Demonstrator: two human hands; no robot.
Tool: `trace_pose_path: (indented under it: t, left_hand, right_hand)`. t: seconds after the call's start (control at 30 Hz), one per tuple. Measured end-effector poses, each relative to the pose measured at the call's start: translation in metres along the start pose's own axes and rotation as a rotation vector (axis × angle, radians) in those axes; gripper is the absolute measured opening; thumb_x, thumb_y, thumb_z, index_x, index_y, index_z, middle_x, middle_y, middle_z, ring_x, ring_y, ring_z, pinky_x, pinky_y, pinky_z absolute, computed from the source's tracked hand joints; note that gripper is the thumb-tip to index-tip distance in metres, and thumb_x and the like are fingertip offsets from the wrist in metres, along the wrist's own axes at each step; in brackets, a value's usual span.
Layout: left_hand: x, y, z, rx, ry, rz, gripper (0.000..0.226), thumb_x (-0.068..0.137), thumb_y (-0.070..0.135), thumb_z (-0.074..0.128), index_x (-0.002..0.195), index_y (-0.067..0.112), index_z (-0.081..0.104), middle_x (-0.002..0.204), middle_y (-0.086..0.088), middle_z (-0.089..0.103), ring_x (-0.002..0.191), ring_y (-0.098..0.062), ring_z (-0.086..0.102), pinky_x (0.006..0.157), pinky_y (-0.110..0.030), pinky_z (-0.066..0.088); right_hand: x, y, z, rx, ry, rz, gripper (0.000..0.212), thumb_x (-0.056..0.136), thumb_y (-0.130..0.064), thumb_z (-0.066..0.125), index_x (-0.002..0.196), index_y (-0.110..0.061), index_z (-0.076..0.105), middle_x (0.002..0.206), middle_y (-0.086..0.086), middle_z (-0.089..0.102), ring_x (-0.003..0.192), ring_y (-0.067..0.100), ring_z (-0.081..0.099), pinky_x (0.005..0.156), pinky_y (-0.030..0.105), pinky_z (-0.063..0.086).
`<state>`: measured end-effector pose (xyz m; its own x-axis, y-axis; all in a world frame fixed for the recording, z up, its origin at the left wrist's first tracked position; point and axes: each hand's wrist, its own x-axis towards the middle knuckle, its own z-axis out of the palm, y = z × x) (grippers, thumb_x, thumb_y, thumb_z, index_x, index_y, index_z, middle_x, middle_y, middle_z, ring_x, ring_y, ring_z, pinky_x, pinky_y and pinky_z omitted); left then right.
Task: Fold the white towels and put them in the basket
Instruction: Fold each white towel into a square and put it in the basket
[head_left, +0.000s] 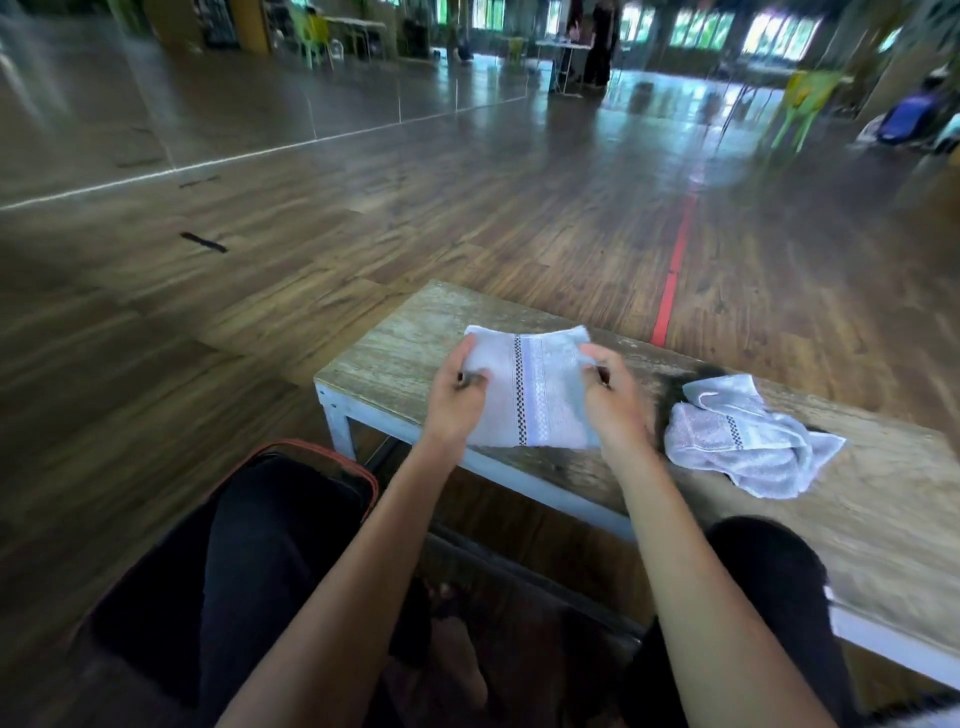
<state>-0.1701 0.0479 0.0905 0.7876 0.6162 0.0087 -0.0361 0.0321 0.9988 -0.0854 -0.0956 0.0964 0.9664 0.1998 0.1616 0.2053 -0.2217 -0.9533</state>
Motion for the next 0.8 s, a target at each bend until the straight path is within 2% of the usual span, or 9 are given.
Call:
trace_pose_path:
  t: [0.17, 0.27, 0.33, 0.4, 0.5, 0.57, 0.63, 0.73, 0.8]
  left_hand:
    - [-0.015, 0.033, -0.055, 0.061, 0.155, 0.080, 0.049, 0.097, 0.014, 0.049, 0.144, 0.024, 0.037, 0.139, 0.006, 0.044, 0.114, -0.013, 0.048, 0.094, -0.027, 0.040]
    - [-0.029, 0.042, -0.092, 0.043, 0.266, 0.107, 0.056, 0.092, 0.014, 0.055, 0.144, 0.021, 0.036, 0.139, -0.003, 0.048, 0.117, -0.022, 0.054, 0.104, -0.044, 0.042]
    - [-0.038, 0.044, -0.118, 0.020, 0.318, 0.127, 0.062, 0.087, 0.016, 0.057, 0.145, 0.020, 0.035, 0.141, -0.009, 0.048, 0.118, -0.025, 0.054, 0.103, -0.049, 0.042]
    - [-0.049, 0.046, -0.142, 0.033, 0.369, 0.152, 0.058, 0.090, 0.012, 0.056, 0.143, 0.021, 0.037, 0.137, -0.009, 0.050, 0.117, -0.026, 0.055, 0.101, -0.045, 0.045]
    - [-0.062, 0.043, -0.174, 0.043, 0.462, 0.159, 0.054, 0.092, 0.005, 0.053, 0.141, 0.021, 0.040, 0.122, -0.003, 0.056, 0.105, -0.017, 0.058, 0.094, -0.033, 0.047]
    - [-0.069, 0.037, -0.195, 0.025, 0.529, 0.128, 0.059, 0.091, 0.002, 0.053, 0.145, 0.018, 0.035, 0.116, -0.001, 0.055, 0.100, -0.014, 0.058, 0.093, -0.030, 0.047]
    - [-0.075, 0.028, -0.217, 0.021, 0.589, 0.098, 0.060, 0.090, 0.001, 0.053, 0.145, 0.018, 0.035, 0.110, 0.000, 0.056, 0.095, -0.013, 0.057, 0.090, -0.029, 0.048]
    - [-0.082, 0.008, -0.245, 0.006, 0.660, 0.049, 0.060, 0.090, 0.000, 0.054, 0.144, 0.017, 0.037, 0.125, -0.011, 0.055, 0.100, -0.017, 0.057, 0.096, -0.036, 0.047]
    - [-0.081, -0.011, -0.260, -0.005, 0.689, 0.006, 0.059, 0.089, -0.001, 0.055, 0.143, 0.014, 0.037, 0.134, -0.015, 0.052, 0.110, -0.022, 0.056, 0.103, -0.042, 0.044]
  right_hand:
    - [-0.008, -0.049, 0.043, 0.093, -0.143, -0.061, 0.027, 0.098, -0.015, 0.044, 0.120, -0.024, 0.056, 0.121, -0.008, 0.054, 0.100, 0.004, 0.048, 0.071, 0.010, 0.033]
    - [-0.019, -0.066, 0.074, 0.105, -0.261, -0.090, 0.027, 0.098, -0.017, 0.043, 0.120, -0.028, 0.055, 0.117, -0.011, 0.051, 0.093, -0.004, 0.048, 0.069, 0.014, 0.035]
    - [-0.027, -0.074, 0.097, 0.115, -0.338, -0.116, 0.028, 0.098, -0.016, 0.043, 0.119, -0.030, 0.055, 0.121, -0.013, 0.051, 0.101, 0.000, 0.049, 0.077, 0.018, 0.036]
    - [-0.035, -0.081, 0.121, 0.119, -0.411, -0.140, 0.030, 0.097, -0.016, 0.043, 0.120, -0.030, 0.055, 0.121, -0.016, 0.052, 0.106, 0.005, 0.052, 0.076, 0.016, 0.036]
    - [-0.049, -0.089, 0.156, 0.139, -0.517, -0.154, 0.032, 0.095, -0.013, 0.044, 0.122, -0.027, 0.055, 0.102, -0.020, 0.058, 0.101, 0.015, 0.055, 0.067, 0.014, 0.042]
    - [-0.060, -0.092, 0.179, 0.148, -0.578, -0.157, 0.034, 0.094, -0.010, 0.044, 0.122, -0.024, 0.055, 0.098, -0.023, 0.058, 0.103, 0.021, 0.050, 0.075, 0.026, 0.047]
    - [-0.070, -0.091, 0.204, 0.143, -0.641, -0.163, 0.035, 0.093, -0.007, 0.044, 0.123, -0.021, 0.055, 0.095, -0.022, 0.056, 0.103, 0.022, 0.051, 0.083, 0.028, 0.042]
    - [-0.085, -0.083, 0.236, 0.115, -0.696, -0.149, 0.034, 0.092, -0.009, 0.046, 0.122, -0.022, 0.057, 0.108, -0.013, 0.058, 0.099, 0.015, 0.057, 0.073, 0.026, 0.042]
    - [-0.090, -0.072, 0.255, 0.092, -0.738, -0.129, 0.032, 0.092, -0.010, 0.046, 0.119, -0.024, 0.058, 0.118, -0.010, 0.057, 0.105, 0.008, 0.053, 0.078, 0.019, 0.038]
